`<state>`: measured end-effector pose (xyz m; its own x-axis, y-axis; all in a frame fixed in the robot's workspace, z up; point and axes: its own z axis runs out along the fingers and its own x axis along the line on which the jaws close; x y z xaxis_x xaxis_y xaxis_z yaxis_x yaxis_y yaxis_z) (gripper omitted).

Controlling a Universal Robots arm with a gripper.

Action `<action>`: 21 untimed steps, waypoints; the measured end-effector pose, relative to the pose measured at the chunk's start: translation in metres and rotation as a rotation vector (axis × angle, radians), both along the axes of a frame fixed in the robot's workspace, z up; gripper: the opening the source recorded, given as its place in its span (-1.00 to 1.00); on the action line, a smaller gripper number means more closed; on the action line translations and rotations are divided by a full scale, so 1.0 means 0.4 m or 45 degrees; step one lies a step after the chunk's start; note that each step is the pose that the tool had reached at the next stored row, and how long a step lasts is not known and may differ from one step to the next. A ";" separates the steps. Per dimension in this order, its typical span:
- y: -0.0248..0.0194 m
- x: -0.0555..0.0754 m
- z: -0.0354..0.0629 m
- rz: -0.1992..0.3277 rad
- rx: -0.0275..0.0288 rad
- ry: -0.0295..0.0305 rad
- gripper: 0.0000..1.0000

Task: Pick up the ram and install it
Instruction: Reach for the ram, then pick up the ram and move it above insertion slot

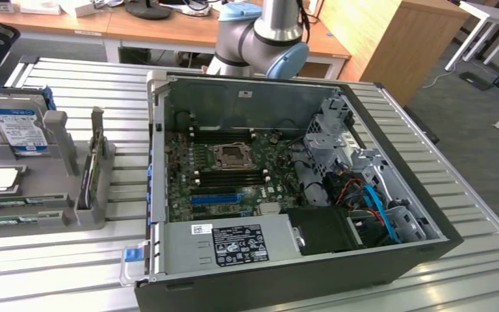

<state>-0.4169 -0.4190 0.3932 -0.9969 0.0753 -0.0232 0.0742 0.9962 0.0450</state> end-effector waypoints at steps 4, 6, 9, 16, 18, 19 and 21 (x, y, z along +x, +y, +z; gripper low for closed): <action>-0.008 0.000 0.000 0.000 0.0002 -0.0001 -0.80; -0.013 0.000 0.000 0.000 0.0003 -0.0001 -0.80; -0.016 0.000 0.000 0.000 0.0003 -0.0001 -0.80; -0.016 0.000 0.000 0.000 0.0003 -0.0002 -0.80; -0.016 0.000 0.000 0.000 0.0003 -0.0001 -0.80; -0.016 0.000 0.000 0.000 0.0003 -0.0001 -0.80; -0.016 0.000 0.000 0.001 0.0003 -0.0001 -0.80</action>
